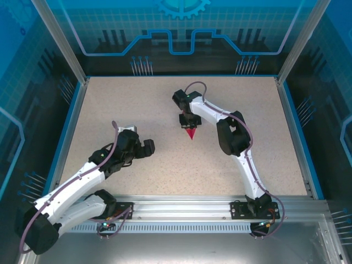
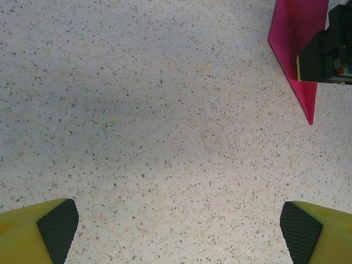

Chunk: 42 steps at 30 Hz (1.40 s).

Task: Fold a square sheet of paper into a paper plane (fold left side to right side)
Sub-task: Move the paper plane to the center of the table.

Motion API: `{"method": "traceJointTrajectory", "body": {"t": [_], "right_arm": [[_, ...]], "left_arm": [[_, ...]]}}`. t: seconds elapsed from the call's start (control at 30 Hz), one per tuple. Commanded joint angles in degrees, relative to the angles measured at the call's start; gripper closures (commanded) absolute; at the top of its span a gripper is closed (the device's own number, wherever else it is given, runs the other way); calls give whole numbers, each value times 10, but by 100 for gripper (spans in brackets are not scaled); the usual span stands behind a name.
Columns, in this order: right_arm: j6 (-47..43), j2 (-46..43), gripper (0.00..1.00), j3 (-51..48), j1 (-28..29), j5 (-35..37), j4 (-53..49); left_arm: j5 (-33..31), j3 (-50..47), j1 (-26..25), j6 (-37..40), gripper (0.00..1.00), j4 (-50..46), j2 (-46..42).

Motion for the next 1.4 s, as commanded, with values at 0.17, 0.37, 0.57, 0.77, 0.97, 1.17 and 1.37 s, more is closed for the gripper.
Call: {"method": "traceJointTrajectory", "body": {"t": [0.17, 0.37, 0.57, 0.77, 0.97, 1.17, 1.37], "right_arm": [[29, 2, 86, -11, 16, -8, -19], [32, -8, 80, -9, 17, -2, -24], [26, -28, 73, -11, 24, 18, -31], [20, -53, 69, -13, 36, 34, -38], [11, -97, 59, -23, 42, 39, -48], [-9, -190, 48, -49, 53, 65, -65], [-80, -367, 37, -180, 48, 91, 20]], "left_arm": [[1, 2, 4, 9, 2, -11, 11], [2, 3, 4, 10, 1, -10, 14], [1, 7, 4, 12, 1, -15, 15], [2, 10, 4, 13, 2, -20, 13], [-2, 17, 4, 8, 1, -27, 9], [-23, 30, 12, -13, 2, -36, 13], [26, 34, 104, -22, 2, -9, 14]]}}
